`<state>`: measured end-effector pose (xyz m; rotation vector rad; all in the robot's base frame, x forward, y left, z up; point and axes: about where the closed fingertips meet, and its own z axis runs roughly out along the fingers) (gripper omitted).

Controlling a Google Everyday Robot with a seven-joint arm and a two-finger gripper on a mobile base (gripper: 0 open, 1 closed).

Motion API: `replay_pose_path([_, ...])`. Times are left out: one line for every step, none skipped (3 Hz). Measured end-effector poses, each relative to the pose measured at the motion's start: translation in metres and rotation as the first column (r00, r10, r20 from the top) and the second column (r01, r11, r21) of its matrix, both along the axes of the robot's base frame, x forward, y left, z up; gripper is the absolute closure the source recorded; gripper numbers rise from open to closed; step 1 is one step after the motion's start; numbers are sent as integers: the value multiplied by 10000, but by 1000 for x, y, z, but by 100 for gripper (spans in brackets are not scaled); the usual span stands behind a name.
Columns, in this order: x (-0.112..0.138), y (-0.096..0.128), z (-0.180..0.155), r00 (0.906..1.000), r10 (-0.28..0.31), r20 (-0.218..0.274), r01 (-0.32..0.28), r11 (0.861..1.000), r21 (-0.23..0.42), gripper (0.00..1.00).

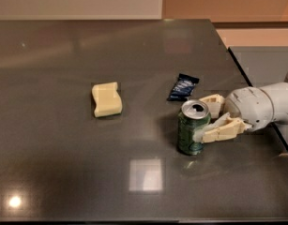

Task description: Place green can upright

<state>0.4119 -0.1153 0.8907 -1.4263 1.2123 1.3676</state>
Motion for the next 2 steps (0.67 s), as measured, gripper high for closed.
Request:
replay_pose_path([3,2,0,10000,-92,27,92,10000,-23,0])
replay_pose_path([3,2,0,10000,-93,28,93,10000,-24,0])
